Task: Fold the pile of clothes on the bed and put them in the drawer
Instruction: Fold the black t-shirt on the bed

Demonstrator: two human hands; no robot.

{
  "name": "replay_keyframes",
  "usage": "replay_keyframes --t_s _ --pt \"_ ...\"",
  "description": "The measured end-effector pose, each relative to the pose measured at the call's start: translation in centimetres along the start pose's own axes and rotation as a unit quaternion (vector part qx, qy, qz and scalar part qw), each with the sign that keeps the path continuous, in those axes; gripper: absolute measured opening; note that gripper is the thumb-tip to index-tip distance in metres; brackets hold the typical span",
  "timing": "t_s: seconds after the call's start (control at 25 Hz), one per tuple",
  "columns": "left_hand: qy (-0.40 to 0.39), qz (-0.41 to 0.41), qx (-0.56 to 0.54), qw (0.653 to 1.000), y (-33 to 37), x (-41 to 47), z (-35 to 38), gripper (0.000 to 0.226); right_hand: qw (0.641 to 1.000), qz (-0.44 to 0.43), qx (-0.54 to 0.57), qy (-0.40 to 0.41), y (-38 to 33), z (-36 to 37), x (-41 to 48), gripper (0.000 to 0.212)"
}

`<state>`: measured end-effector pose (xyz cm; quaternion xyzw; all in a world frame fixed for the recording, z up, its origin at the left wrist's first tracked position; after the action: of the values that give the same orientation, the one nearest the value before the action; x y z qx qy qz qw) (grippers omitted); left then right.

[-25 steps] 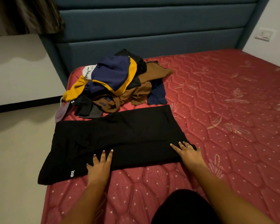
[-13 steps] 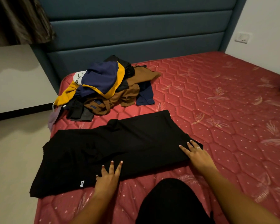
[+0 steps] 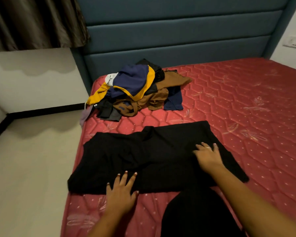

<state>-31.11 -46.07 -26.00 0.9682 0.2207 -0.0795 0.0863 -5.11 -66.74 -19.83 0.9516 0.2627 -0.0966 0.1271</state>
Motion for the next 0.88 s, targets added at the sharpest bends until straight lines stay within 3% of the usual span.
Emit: replay_keyframes --t_s 0.04,0.16,0.28,0.4,0.48,0.56,0.68,0.8,0.88 --pt "0.009 -0.054 -0.024 0.998 -2.2 -0.4 -0.2 0.065 0.998 -0.046 0.034 0.012 -3.6 -1.1 0.4 0.043" --pt "0.035 -0.177 -0.131 0.975 -8.9 -1.6 -0.8 0.081 0.976 -0.169 0.135 0.002 -14.3 -3.1 0.1 0.049" --pt "0.034 -0.219 -0.141 0.965 -12.9 -2.3 -0.8 0.063 0.957 -0.213 0.185 -0.065 -22.0 -3.0 0.5 0.056" --pt "0.038 -0.242 -0.164 0.956 -13.7 -2.0 -0.8 0.057 0.954 -0.205 0.171 -0.138 -25.8 -1.1 2.1 0.06" --pt "0.063 -0.263 -0.163 0.949 -14.1 -1.4 -1.5 0.052 0.96 -0.181 0.159 -0.145 -26.7 -0.6 2.9 0.061" --pt "0.093 -0.262 -0.174 0.945 -15.1 -0.7 -1.9 0.046 0.967 -0.152 0.17 -0.11 -27.4 -1.1 3.8 0.067" --pt "0.135 -0.216 -0.296 0.921 -16.0 -0.2 -1.8 0.037 0.969 -0.123 0.202 -0.075 -28.2 -1.9 4.6 0.072" --pt "0.148 -0.214 -0.326 0.909 -17.1 -0.5 -1.8 0.034 0.945 -0.095 0.302 -0.08 -28.9 -1.6 5.7 0.058" --pt "0.154 -0.219 -0.32 0.909 -17.6 -0.6 -1.8 0.032 0.921 -0.054 0.383 -0.038 -28.3 -1.7 6.1 0.055"
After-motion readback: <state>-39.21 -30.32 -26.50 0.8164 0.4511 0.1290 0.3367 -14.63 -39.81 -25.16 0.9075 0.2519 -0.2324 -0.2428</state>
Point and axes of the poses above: each hand's wrist, its own x-axis towards the middle knuckle, its own z-axis out of the palm, y = z × x, the point moved 4 cm from there along x, towards the middle knuckle, and after that the axes turned 6 degrees about z, right-handed, at the moved point
